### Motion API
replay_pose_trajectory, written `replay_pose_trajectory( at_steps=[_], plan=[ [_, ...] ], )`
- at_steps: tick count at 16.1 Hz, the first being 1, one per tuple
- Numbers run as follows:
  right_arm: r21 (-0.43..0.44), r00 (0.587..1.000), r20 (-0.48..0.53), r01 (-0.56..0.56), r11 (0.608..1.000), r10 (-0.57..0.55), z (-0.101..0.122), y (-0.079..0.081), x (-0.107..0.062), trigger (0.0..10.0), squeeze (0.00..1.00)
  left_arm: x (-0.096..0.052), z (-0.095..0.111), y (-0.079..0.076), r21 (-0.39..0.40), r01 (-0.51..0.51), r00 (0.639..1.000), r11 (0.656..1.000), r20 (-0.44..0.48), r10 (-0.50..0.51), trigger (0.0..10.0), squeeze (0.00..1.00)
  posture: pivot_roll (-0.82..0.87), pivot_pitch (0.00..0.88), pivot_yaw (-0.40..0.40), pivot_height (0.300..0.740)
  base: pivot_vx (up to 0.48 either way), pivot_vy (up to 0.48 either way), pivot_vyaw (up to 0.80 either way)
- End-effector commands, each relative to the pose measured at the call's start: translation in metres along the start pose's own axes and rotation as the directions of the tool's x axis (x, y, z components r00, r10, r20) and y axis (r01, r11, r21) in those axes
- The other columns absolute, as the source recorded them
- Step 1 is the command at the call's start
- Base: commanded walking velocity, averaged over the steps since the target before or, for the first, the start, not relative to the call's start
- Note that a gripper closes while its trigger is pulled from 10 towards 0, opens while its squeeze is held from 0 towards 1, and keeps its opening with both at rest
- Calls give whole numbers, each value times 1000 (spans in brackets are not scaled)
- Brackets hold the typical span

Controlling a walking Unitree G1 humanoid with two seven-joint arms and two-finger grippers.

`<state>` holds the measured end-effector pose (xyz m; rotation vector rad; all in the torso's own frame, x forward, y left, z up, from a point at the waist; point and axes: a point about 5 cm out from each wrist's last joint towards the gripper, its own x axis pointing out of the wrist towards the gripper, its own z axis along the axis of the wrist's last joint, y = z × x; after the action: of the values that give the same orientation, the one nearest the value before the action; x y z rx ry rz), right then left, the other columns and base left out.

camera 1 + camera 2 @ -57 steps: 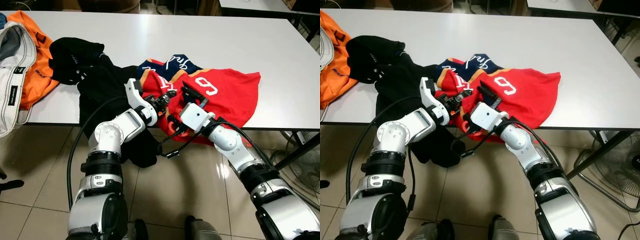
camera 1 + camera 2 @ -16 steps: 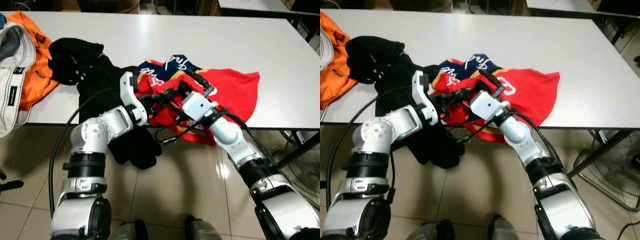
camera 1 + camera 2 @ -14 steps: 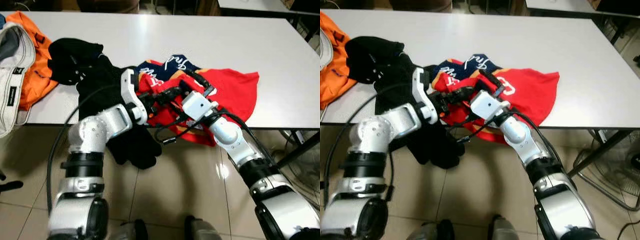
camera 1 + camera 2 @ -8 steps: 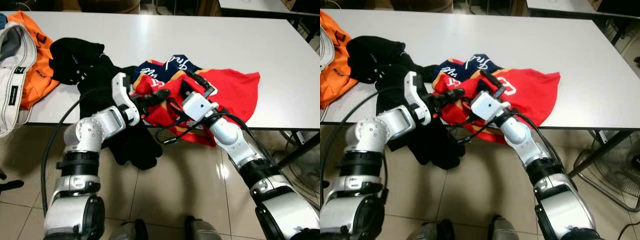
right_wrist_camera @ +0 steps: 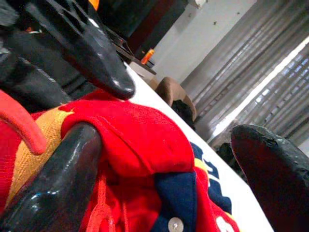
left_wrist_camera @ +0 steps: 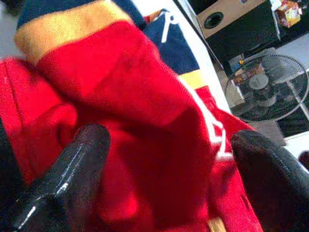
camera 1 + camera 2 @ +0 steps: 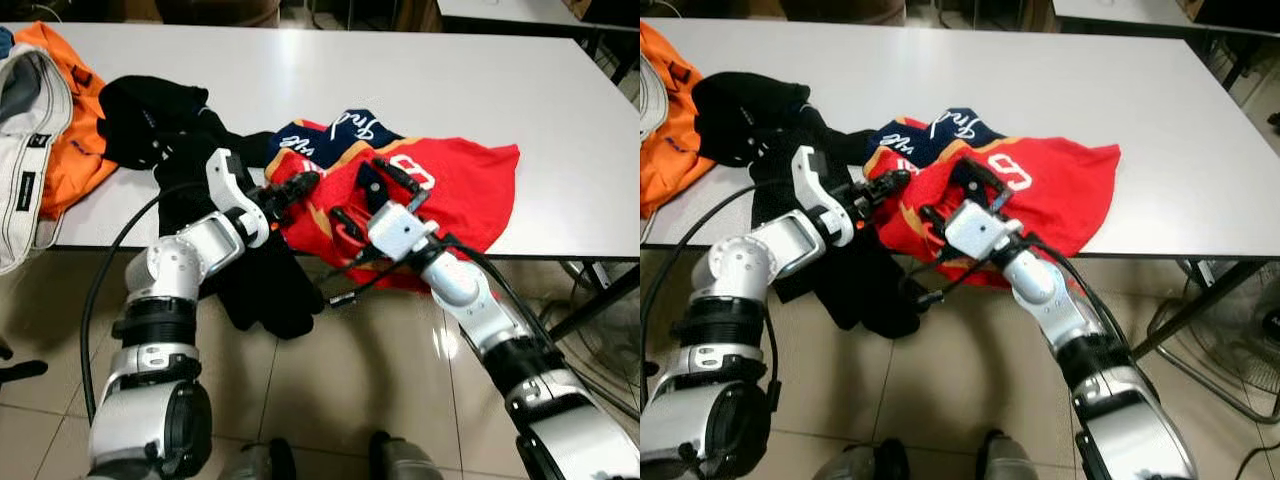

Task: Hang hanger

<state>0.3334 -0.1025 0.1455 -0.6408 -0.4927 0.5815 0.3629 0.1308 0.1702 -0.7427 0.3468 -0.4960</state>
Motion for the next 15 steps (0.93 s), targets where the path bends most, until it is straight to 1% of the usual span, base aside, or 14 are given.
replay_pose_trajectory(
  at_steps=[1,2,3,5,6,7,8,9,10,11,12,13,14,15],
  plan=[
    [13,1000,8,-5,1000,5,0,1,-4,10000,0,-1,3,3,83,-13,1000,996,17,12,10000,0,-260,118,56,740,0,0,0],
    [18,1000,-2,-12,1000,12,-2,3,-8,10000,0,-2,8,5,136,-19,999,991,46,12,10000,0,-261,117,55,740,0,0,0],
    [19,1000,-12,-20,1000,20,-4,5,-11,10000,0,-3,15,0,175,1,996,984,85,-16,10000,0,-260,114,55,740,0,0,0],
    [18,999,-29,-27,999,28,-7,6,-14,10000,0,-4,28,-25,109,153,978,982,128,-167,10000,0,-262,108,53,740,0,0,0],
    [18,999,-32,-28,999,29,-7,6,-15,10000,0,-5,29,-30,94,189,972,978,127,-200,10000,0,-262,108,53,740,0,0,0],
    [17,999,-41,-34,999,34,-8,6,-16,10000,0,-11,33,-47,236,281,950,930,69,-304,10000,0,-261,103,50,740,0,0,0],
    [17,998,-43,-35,999,36,-9,6,-16,10000,0,-13,37,-46,367,244,957,898,59,-284,10000,0,-261,103,50,740,0,0,0],
    [17,998,-45,-36,999,37,-9,5,-17,10000,0,-14,42,-38,668,117,977,735,56,-207,10000,0,-258,98,47,740,0,0,0],
    [19,998,-45,-37,999,38,-9,5,-17,10000,0,-15,43,-33,799,58,983,599,60,-176,10000,0,-258,98,47,740,0,0,0],
    [21,998,-45,-39,999,40,-9,5,-16,10000,0,-14,38,-24,919,-10,989,394,68,-133,10000,0,-253,96,48,740,0,0,0],
    [22,998,-44,-38,999,39,-9,5,-15,10000,0,-14,25,-13,979,-9,997,205,24,-72,10000,0,-253,99,50,740,0,0,0],
    [23,998,-43,-36,999,37,-8,5,-14,10000,0,-14,20,-8,991,-6,999,132,13,-53,10000,0,-253,100,52,740,0,0,0],
    [24,999,-42,-31,999,32,-8,4,-13,10000,0,-15,14,-6,998,-34,997,-44,31,-69,10000,0,-254,103,53,740,0,0,0],
    [24,999,-42,-30,999,31,-8,4,-13,10000,0,-15,12,-8,990,-51,995,-133,38,-94,10000,0,-254,104,54,740,0,0,0]
  ],
)
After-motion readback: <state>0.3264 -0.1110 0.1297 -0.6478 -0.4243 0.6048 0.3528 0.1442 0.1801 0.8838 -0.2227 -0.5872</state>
